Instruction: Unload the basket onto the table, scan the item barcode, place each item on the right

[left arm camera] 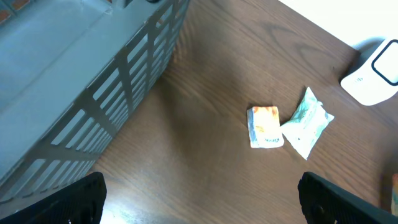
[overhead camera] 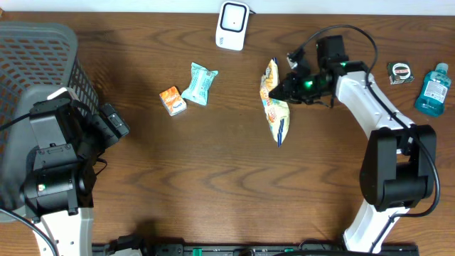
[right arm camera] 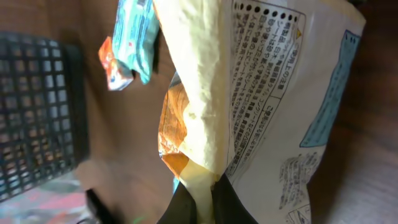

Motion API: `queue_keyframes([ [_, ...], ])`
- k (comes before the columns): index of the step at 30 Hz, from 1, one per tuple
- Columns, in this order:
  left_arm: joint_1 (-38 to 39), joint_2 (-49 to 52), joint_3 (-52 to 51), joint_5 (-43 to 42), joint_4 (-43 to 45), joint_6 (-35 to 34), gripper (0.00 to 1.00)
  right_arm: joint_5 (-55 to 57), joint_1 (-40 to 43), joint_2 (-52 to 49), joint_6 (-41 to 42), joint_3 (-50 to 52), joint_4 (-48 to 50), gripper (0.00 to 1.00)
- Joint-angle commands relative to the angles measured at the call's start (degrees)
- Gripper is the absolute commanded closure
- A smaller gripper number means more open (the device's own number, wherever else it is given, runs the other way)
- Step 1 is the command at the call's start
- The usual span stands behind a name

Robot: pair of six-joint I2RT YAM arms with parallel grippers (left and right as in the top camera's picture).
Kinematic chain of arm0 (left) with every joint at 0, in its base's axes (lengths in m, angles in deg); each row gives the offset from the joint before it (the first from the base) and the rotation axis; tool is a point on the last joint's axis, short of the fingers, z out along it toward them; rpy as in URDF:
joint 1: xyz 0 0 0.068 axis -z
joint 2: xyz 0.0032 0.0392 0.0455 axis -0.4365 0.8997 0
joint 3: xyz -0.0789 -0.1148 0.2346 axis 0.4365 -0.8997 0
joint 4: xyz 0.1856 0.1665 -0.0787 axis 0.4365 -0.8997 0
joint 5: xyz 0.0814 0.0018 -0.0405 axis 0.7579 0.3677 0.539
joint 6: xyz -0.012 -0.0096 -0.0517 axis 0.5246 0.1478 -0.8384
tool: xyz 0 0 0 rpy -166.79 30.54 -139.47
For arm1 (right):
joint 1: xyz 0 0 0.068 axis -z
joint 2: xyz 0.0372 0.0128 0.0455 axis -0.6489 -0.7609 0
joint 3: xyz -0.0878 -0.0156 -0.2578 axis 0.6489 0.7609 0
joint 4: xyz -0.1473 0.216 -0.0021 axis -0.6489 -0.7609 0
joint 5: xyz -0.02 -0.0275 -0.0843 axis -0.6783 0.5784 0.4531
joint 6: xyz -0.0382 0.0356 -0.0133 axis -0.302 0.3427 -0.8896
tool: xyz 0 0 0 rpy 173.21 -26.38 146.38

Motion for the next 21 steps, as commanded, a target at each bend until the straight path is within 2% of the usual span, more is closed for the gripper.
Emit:
queue_keyframes([
  [1,-0.3,0.1,0.3,0.7,0.0,-0.5,0.02,-5.2,1.9,0.6,-1.0,3.1,0.2,0.99],
  [6,-0.3,0.1,0.3,0.7,0.0,-0.5,0.02,-12.2,6.0,0.6,-1.1,6.6,3.8,0.99],
  [11,-0.3,0.1,0.3,0.7,0.0,-0.5,0.02,-12.2,11.2,0.6,-3.1,7.1,2.8,0.96],
  [15,-0.3,0.1,0.3,0.7,0.0,-0.5,0.02,-5.6,14.3,0.6,-3.7,7.1,-0.5,0.68],
  [17,-0.3,0.1,0.3,0.7,0.0,-0.5,0.02,-0.1,15.2,0.6,-3.9,7.1,-2.5,0.48],
  [18,-0.3,0.1,0.3,0.7,0.0,-0.5,0.02,2.7,15.6,0.6,-4.2,7.1,-3.5,0.43],
  [21,-0.3,0.1,0.3,0.7,0.0,-0.5,0.02,8.2,16.6,0.8,-4.3,6.8,-6.0,0.41],
])
